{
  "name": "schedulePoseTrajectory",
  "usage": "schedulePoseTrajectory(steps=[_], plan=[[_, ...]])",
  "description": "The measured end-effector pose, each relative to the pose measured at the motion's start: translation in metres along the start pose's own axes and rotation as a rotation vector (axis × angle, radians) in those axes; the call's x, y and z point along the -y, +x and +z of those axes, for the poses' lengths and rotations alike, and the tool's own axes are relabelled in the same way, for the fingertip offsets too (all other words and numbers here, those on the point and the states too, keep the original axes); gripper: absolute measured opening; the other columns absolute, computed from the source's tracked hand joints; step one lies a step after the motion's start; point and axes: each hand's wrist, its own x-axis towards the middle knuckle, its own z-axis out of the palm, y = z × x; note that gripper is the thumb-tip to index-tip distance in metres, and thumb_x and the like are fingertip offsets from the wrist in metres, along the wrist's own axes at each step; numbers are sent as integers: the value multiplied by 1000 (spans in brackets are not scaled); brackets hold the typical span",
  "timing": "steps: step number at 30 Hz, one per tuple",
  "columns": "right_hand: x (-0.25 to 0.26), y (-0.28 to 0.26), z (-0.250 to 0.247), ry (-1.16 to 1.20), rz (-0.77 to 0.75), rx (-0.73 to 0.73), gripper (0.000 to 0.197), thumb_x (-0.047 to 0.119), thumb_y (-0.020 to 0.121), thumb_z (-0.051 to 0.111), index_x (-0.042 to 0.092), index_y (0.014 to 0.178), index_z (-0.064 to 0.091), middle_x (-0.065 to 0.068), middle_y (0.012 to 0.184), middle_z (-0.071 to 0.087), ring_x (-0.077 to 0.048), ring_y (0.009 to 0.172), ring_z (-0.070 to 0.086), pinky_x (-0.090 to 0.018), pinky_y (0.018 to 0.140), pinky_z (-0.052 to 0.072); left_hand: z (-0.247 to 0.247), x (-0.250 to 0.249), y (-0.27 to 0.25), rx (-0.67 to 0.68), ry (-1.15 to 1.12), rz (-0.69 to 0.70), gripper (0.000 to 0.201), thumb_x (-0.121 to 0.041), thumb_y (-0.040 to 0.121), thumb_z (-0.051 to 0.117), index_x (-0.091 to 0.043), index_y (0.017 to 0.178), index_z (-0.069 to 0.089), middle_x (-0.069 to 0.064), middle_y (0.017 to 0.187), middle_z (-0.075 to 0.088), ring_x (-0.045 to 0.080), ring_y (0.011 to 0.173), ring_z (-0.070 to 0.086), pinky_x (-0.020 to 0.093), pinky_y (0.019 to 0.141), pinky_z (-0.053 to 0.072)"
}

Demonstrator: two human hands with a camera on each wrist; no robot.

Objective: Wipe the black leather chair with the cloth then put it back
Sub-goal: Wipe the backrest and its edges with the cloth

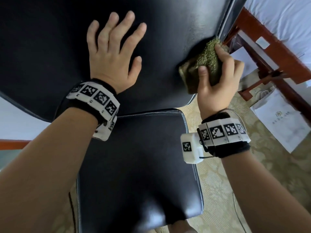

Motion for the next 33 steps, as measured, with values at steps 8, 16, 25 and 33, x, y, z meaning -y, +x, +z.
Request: schedulePoseTrajectory(steps=[8, 16, 25, 33], plan=[[-9, -26, -5, -40, 140, 105, 41, 8, 77, 64, 2, 117, 60, -20, 102, 51, -10, 93, 49, 7, 86, 24, 1, -4, 0, 32, 10, -8, 56, -29, 83, 54, -18, 134, 36, 3, 138, 24, 27, 126, 22, 47, 105, 12], [17, 31, 1, -44, -70, -52, 40, 15, 84, 62, 4, 122, 57, -9, 101, 44, -14, 93, 53, 3, 85, 31, 4, -6, -1, 50, 7, -18, 61, -35, 81, 55, -17, 136, 35, 4, 139, 22, 28, 127, 20, 48, 108, 11], [-9, -38, -7, -121, 254, 180, 42, 13, 76, 62, 11, 118, 63, -18, 101, 54, -23, 89, 54, 2, 79, 27, -2, -7, -2, 96, 0, -24, 68, -42, 79, 57, -14, 136, 36, 15, 139, 43, 29, 128, 20, 53, 105, 16], [20, 22, -2, -44, -6, -38, 42, 16, 82, 59, 7, 123, 57, -12, 104, 47, -6, 96, 47, 6, 85, 27, -4, -8, -2, 114, 23, -28, 71, -45, 76, 57, -15, 137, 36, 11, 142, 35, 29, 129, 21, 54, 106, 17]])
